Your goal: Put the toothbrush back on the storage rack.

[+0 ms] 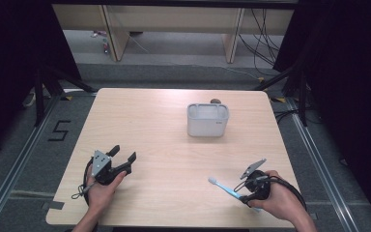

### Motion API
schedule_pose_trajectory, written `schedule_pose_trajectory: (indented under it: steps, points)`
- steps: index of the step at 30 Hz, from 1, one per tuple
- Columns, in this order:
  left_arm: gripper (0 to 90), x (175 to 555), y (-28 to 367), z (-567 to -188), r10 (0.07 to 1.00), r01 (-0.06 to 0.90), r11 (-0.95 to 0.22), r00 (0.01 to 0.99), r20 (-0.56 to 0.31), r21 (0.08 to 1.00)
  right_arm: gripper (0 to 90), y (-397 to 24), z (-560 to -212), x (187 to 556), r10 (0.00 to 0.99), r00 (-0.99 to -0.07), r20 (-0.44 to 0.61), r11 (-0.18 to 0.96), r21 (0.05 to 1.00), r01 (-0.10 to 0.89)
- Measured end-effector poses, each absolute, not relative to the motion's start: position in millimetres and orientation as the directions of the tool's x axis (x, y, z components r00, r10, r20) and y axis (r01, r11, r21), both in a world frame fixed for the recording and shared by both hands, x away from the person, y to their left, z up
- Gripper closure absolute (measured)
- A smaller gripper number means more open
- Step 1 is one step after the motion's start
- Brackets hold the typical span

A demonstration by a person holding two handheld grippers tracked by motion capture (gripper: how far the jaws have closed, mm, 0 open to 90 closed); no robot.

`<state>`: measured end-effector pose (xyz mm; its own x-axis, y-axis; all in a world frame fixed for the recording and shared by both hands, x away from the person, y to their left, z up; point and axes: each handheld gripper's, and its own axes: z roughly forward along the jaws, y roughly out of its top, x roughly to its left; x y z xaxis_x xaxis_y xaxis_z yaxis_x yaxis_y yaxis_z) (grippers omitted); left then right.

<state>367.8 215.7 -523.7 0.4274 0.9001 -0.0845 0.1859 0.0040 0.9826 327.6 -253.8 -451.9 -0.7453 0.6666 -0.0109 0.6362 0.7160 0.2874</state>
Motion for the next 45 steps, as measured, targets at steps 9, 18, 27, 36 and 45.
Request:
schedule_pose_trajectory:
  steps: [9, 18, 27, 36, 45]
  points:
    - [27.1, 367.6, 215.2, -523.6, 0.9, 0.189, 0.001, 0.427, -0.084, 0.982, 52.2, -246.9, -449.7, 331.4, 0.609, -0.793, 0.001, 0.78, 0.178, 0.6]
    - [28.1, 367.8, 215.3, -523.5, 0.9, 0.192, -0.003, 0.427, -0.081, 0.981, 57.9, -243.5, -446.0, 339.4, 0.566, -0.824, -0.022, 0.823, 0.079, 0.563]
    - [28.6, 367.6, 214.8, -523.5, 0.901, 0.196, 0.0, 0.426, -0.085, 0.981, 60.6, -234.2, -449.2, 343.4, 0.583, -0.812, 0.015, 0.812, 0.007, 0.583]
    - [28.8, 367.5, 214.9, -523.5, 0.9, 0.198, 0.003, 0.427, -0.089, 0.98, 64.4, -232.9, -457.3, 352.8, 0.559, -0.829, 0.013, 0.829, -0.022, 0.559]
    - [29.1, 367.3, 214.2, -523.5, 0.899, 0.2, 0.003, 0.428, -0.09, 0.98, 68.2, -227.6, -461.3, 357.3, 0.572, -0.82, 0.03, 0.82, -0.041, 0.57]
